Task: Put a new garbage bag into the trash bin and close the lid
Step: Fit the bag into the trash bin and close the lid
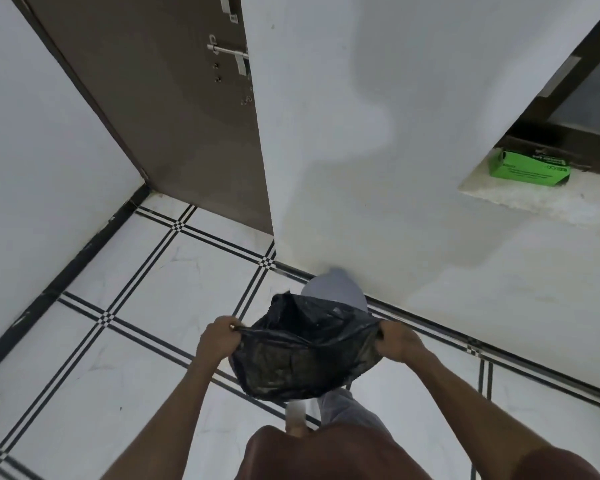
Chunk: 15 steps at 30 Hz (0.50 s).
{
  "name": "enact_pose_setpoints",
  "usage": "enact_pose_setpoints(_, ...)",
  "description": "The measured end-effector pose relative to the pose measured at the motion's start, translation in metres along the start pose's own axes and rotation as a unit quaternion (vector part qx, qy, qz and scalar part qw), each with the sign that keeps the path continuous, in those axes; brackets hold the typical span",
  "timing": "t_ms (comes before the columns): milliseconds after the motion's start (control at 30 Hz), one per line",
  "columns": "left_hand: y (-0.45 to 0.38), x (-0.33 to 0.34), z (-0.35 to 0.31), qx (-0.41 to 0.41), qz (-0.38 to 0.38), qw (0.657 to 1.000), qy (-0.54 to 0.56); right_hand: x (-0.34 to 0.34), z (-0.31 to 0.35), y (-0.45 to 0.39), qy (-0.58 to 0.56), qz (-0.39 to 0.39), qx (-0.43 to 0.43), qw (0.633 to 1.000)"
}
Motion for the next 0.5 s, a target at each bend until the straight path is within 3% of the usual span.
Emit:
enact_pose_setpoints(167, -0.007, -0.017, -0.049, 0.072, -0.045, 0.977, 0.195, -0.03, 0.008, -0.01, -0.118, -0.185, 0.02, 0.976)
enact_pose_setpoints(333, 0.006, -0.035, -0.098, 0.158, -0.117, 0.883, 0.427, -0.067, 0.019, -0.011, -0.197, -0.338, -0.032, 0.92)
enact_pose_setpoints(400, 0.011, -0.037, -0.106, 0.184, -0.143, 0.861, 0.451, -0.075, 0.027, -0.002, -0.212, -0.37, -0.071, 0.902)
enact_pose_setpoints(500, 0.007, -0.028, -0.092, 0.2, -0.15, 0.899, 0.359, -0.066, 0.027, 0.009, -0.176, -0.377, -0.122, 0.901)
Point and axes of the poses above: each hand's wrist, its own y-axis away from the middle knuckle, its own x-axis out of the palm, z = x × y, the point moved 1 cm from there along -y, towards the middle knuckle, and after that the axes turned 10 degrees about z, right-handed, at the moved point
